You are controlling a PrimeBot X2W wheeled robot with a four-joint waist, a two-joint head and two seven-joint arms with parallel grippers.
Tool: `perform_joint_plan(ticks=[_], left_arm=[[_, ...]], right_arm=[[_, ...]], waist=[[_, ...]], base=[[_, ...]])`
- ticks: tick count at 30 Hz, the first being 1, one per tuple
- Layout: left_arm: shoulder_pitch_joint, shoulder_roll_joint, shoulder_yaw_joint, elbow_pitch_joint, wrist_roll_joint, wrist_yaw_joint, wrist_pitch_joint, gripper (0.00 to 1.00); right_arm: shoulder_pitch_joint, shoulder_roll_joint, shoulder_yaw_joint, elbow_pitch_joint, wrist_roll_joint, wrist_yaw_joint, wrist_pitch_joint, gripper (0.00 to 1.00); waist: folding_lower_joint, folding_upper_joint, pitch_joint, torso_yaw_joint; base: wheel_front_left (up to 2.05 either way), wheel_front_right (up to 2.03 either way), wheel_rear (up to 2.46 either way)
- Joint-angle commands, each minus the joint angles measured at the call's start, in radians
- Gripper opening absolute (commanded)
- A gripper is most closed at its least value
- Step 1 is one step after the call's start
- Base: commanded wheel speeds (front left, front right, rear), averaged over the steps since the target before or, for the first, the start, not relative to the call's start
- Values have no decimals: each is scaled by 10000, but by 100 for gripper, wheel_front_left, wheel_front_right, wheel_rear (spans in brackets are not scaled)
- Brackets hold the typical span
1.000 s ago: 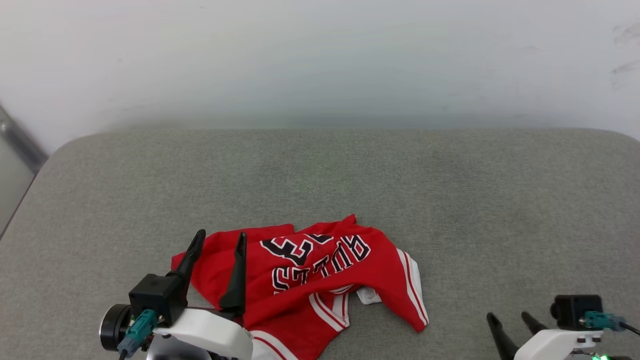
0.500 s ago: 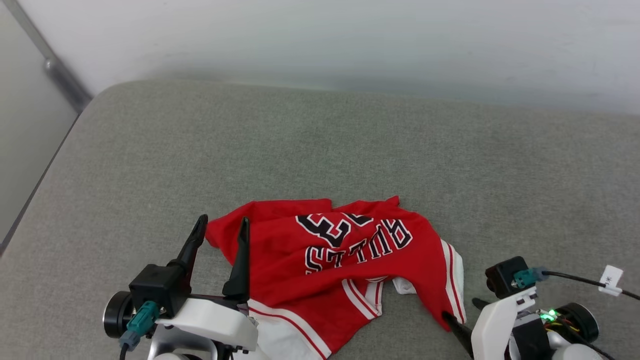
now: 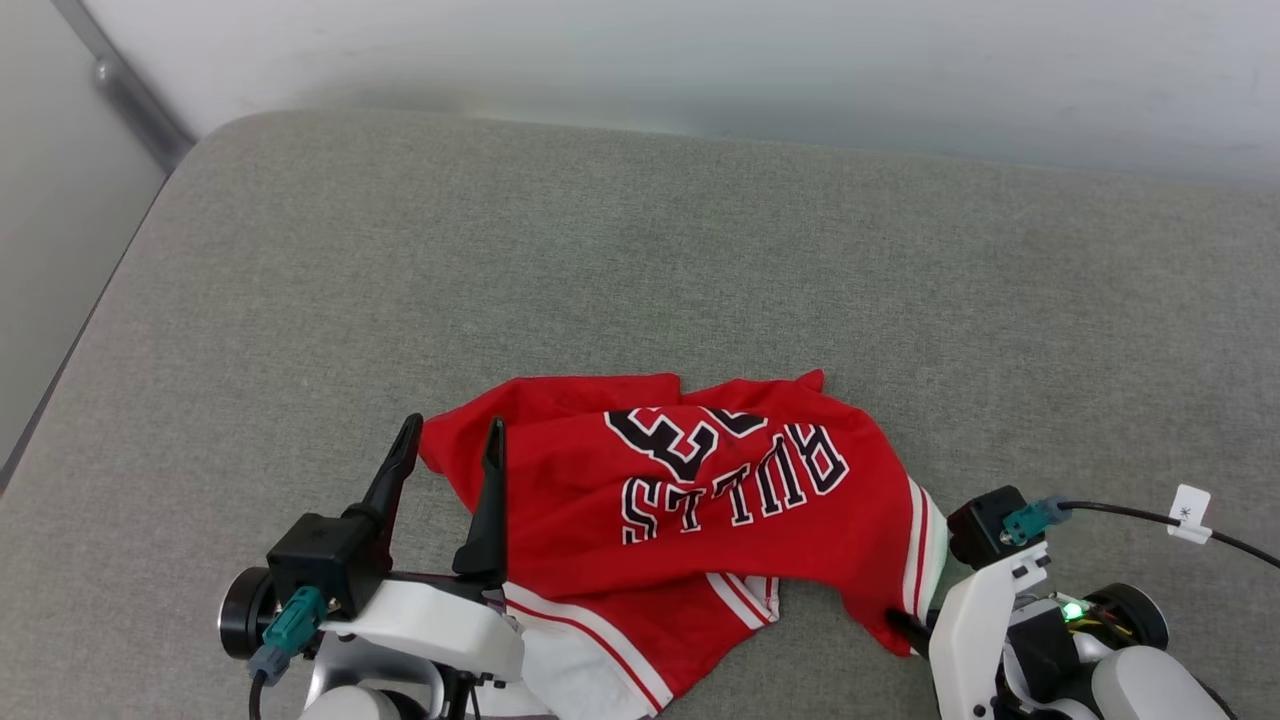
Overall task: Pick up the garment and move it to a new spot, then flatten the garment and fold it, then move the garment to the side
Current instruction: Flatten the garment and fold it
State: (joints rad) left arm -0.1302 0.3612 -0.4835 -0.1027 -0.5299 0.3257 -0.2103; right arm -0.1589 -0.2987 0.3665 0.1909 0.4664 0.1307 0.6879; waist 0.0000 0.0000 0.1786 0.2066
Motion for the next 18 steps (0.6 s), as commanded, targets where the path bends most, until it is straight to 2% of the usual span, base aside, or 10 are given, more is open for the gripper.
perform_joint_plan(ticks=[1, 7, 12, 13, 18], left_arm=[[-23, -16, 5, 29, 32, 26, -59, 100], [135, 80, 4, 19, -15, 57, -4, 100], [210, 149, -15, -43, -76, 81, 76, 100], [210, 149, -15, -43, -76, 81, 76, 100], [298, 222, -31, -107, -99, 96, 133, 100]], right_arm=[[159, -10, 97, 205, 71, -1, -55, 0], [-223, -161, -819, -462, -301, -6, -791, 0], [-80, -312, -2216, -1185, -874, -3, -804, 0], [-80, -312, -2216, -1185, -874, -3, -804, 0], [549, -185, -4083, -2328, -1670, -3, -385, 0]], waist=[[0, 0, -87, -131], [0, 0, -400, -578], [0, 0, -575, -1045], [0, 0, -575, -1045], [0, 0, -648, -1509]], base=[[0, 0, 0], [0, 0, 0], [0, 0, 0], [0, 0, 0], [0, 0, 0]])
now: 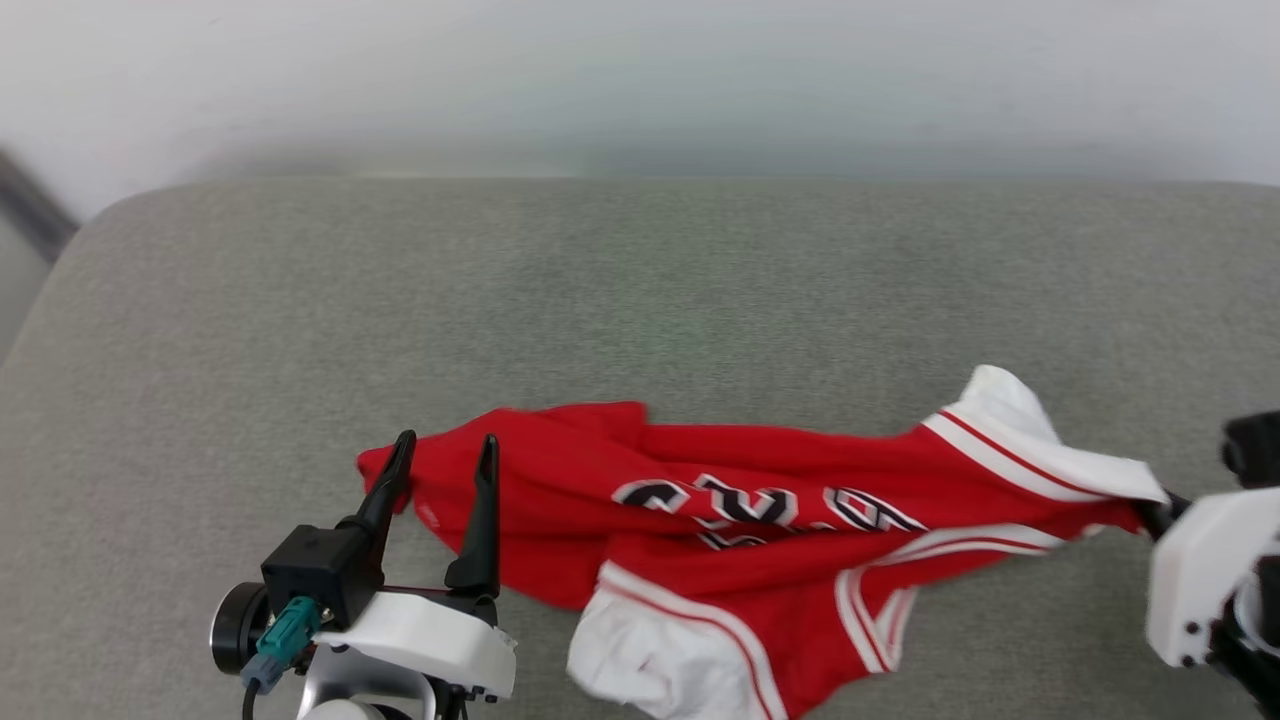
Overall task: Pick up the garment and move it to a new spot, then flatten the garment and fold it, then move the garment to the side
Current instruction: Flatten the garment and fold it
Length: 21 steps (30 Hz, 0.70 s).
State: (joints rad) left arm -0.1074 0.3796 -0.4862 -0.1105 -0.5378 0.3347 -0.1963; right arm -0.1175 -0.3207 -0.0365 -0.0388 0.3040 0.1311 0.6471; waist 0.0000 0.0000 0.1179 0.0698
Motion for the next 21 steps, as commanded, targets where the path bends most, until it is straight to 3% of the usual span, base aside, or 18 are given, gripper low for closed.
perform_joint_plan(ticks=[1, 6, 12, 13, 15, 21], left_arm=[[76, 42, -20, -51, -6, 8, 8, 100], [88, 88, -48, -69, -22, 21, 73, 100], [-164, 91, -136, -38, 14, -61, 138, 100], [-187, 100, -136, -26, 11, -65, 149, 100], [-181, 134, -130, 33, 7, -66, 176, 100], [83, 168, -114, 168, -106, 6, 119, 100]], right_arm=[[284, 90, -396, -216, -159, -7, 134, 0], [1188, 756, -1195, -653, -375, -5, 480, 0], [1754, 1598, -1335, 471, -321, -5, -22, 0], [1712, 1716, -1344, 671, -263, -5, -324, 18], [1648, 1803, -1322, 998, -289, -5, -979, 100], [1907, 2082, -1229, 1186, -262, -5, -3235, 100]], waist=[[0, 0, -42, -223], [0, 0, -5, -568], [0, 0, 122, -676], [0, 0, 136, -675], [0, 0, 126, -657], [0, 0, -153, -519]], base=[[0, 0, 0], [0, 0, 0], [0, 0, 0], [0, 0, 0], [0, 0, 0], [0, 0, 0]])
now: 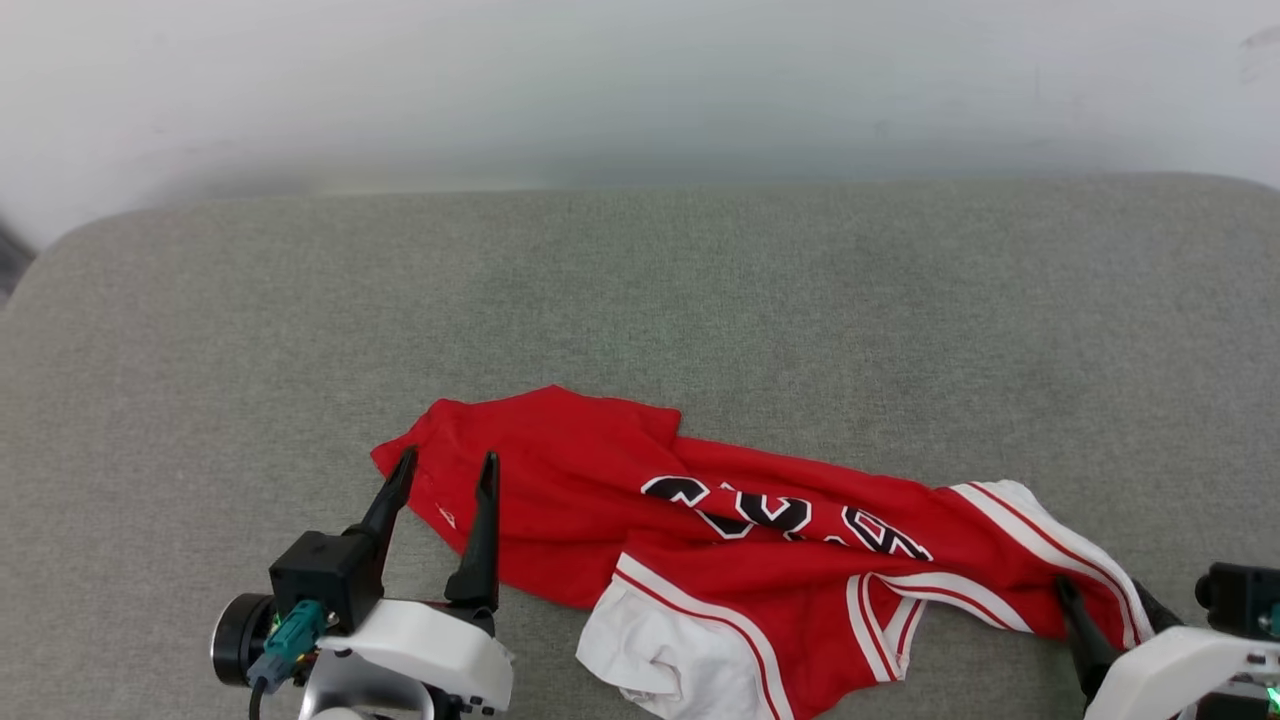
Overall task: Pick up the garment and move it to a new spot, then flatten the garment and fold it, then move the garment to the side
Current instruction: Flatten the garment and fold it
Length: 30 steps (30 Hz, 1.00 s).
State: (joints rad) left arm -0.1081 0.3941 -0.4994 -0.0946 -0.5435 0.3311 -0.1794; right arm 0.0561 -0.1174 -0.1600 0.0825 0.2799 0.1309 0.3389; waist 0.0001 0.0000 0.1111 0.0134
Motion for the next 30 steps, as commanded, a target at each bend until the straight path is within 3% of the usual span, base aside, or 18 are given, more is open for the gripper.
perform_joint_plan(ticks=[1, 10, 18, 23, 30], left_arm=[[150, 29, 15, 34, -66, 34, -47, 100], [736, 164, 101, 233, -239, 205, -61, 100], [1156, 345, 71, 298, -398, 305, 220, 100], [771, 596, -388, 132, -499, -117, 1180, 100], [-381, 853, -2093, -255, -257, -1467, 3613, 100]], right_arm=[[214, 85, 45, -102, -6, -3, -518, 100], [752, 243, 666, -1255, -308, -3, -2618, 100], [1061, 511, 874, -2307, -870, -3, -2985, 100], [1303, 612, 1055, -2792, -1025, -3, -2798, 100], [1436, 672, 1221, -3057, -884, -3, -2539, 100]], waist=[[-1, 0, -157, 69], [-1, 0, -933, 172], [-1, 0, -1373, 142], [-1, 0, -1419, 71], [-1, 0, -1275, -145]], base=[[0, 0, 0], [0, 0, 0], [0, 0, 0], [0, 0, 0], [0, 0, 0]])
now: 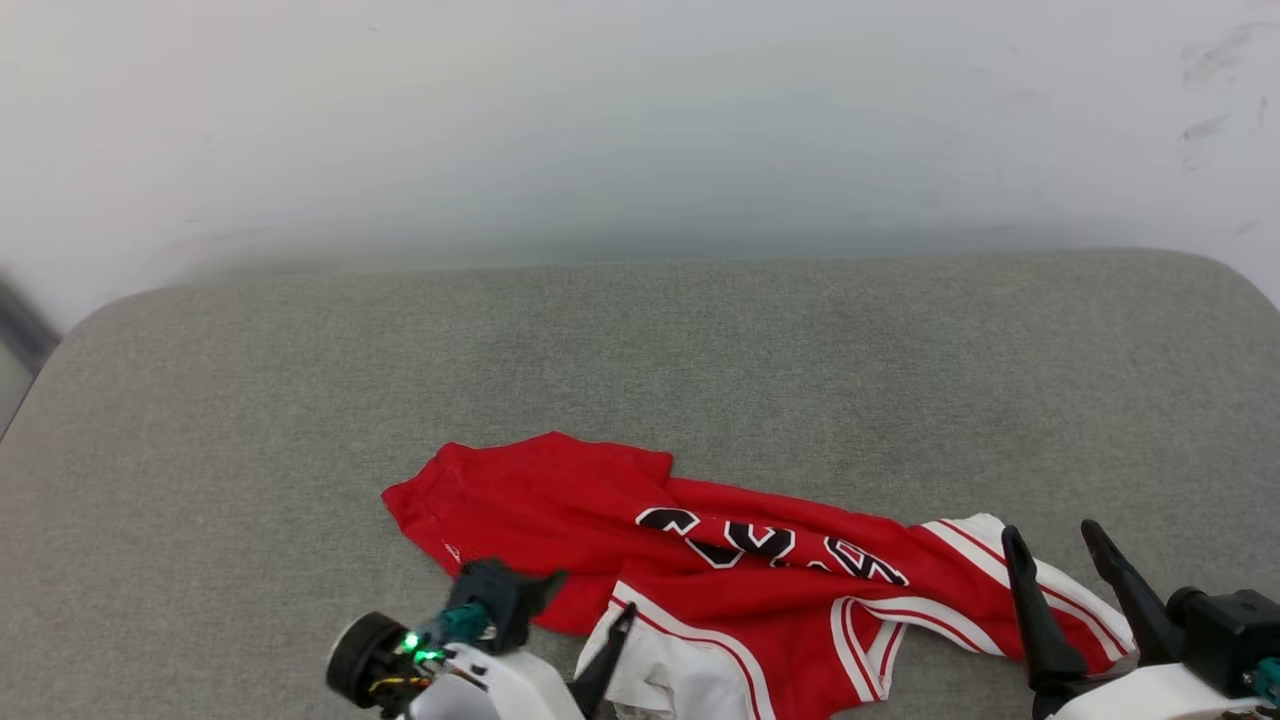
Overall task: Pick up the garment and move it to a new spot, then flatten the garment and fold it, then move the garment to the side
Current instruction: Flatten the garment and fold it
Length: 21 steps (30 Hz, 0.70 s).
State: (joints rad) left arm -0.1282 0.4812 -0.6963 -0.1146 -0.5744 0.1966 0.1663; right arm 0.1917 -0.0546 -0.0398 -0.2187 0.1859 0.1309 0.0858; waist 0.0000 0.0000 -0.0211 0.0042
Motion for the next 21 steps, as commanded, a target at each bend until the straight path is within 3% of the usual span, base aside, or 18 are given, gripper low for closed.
perform_joint_plan(ticks=[1, 10, 21], left_arm=[[-329, -16, -384, -68, 122, -345, 469, 100], [-1348, -290, -1942, 281, 200, -1629, 2497, 100], [-2152, -400, -2606, 1881, 135, -2149, 4012, 100]], right_arm=[[54, 42, 36, -48, 61, -3, 5, 100], [-384, 51, 111, -85, 298, -3, -108, 100], [-1038, 52, 10, 243, 531, -3, -445, 100]], waist=[[0, 0, 85, -101], [0, 0, 886, -536], [0, 0, 1868, -860]], base=[[0, 0, 0], [0, 0, 0], [0, 0, 0]])
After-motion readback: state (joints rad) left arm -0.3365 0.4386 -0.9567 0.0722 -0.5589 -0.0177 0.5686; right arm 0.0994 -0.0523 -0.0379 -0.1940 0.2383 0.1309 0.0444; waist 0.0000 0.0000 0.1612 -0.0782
